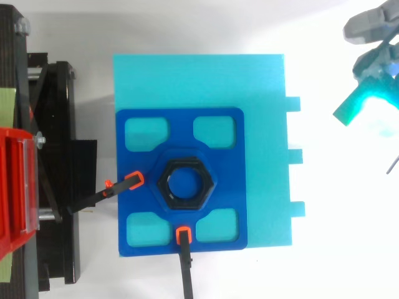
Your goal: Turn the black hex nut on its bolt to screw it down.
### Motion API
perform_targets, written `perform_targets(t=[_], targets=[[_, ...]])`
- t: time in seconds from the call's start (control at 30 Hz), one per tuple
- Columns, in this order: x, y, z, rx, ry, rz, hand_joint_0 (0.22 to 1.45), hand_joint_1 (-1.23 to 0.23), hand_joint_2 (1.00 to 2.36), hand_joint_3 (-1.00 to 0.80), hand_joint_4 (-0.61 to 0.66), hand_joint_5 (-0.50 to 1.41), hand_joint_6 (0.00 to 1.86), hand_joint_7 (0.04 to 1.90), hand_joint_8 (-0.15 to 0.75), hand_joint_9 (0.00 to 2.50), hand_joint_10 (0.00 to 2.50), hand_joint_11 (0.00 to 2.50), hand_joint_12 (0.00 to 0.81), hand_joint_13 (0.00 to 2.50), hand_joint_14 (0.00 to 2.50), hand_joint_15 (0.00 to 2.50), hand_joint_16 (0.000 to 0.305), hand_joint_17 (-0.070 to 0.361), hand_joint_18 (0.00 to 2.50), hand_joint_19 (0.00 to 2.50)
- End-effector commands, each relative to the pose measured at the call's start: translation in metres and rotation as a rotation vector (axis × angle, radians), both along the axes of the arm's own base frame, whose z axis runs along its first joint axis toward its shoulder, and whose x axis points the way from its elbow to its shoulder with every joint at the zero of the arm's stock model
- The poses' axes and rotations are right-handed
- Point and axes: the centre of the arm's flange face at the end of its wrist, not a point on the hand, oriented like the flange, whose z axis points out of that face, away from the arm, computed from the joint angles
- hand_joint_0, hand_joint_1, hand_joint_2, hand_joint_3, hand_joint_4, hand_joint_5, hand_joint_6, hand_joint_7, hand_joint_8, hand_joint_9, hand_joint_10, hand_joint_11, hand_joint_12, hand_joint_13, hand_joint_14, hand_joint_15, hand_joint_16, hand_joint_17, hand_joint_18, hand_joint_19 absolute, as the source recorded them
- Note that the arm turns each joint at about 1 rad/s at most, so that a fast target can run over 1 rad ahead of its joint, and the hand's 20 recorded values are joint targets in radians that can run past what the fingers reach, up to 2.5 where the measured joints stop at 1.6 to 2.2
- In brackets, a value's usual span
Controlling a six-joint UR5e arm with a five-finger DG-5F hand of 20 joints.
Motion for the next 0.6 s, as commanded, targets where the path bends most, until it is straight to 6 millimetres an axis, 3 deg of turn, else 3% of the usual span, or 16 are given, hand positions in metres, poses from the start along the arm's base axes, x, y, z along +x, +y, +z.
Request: perform_targets(t=[0.0, 0.3, 0.4, 0.57], targets=[[0.001, 0.002, 0.001, -0.002, -0.007, 0.003, 0.55, -0.54, 1.0, -0.5, 0.25, -0.2, 0.5, 0.71, 0.294, 0.6, 0.0, 0.08, 0.342, 0.36, 0.0, 0.0, 0.049, 0.11, 0.48, 0.25], [0.026, 0.013, 0.0, 0.073, -0.07, -0.102, 0.55, -0.54, 1.0, -0.5, 0.25, -0.2, 0.5, 0.71, 0.295, 0.6, 0.0, 0.08, 0.343, 0.36, 0.0, 0.0, 0.049, 0.11, 0.48, 0.26], [0.041, 0.05, 0.004, 0.09, -0.111, -0.086, 0.55, -0.54, 1.0, -0.5, 0.25, -0.2, 0.5, 0.71, 0.296, 0.6, 0.0, 0.09, 0.343, 0.36, 0.0, 0.0, 0.049, 0.11, 0.48, 0.26], [0.048, 0.068, 0.005, 0.063, -0.132, -0.134, 0.55, -0.54, 1.0, -0.5, 0.25, -0.2, 0.5, 0.71, 0.295, 0.6, 0.0, 0.09, 0.343, 0.36, 0.0, 0.0, 0.049, 0.11, 0.48, 0.26]])
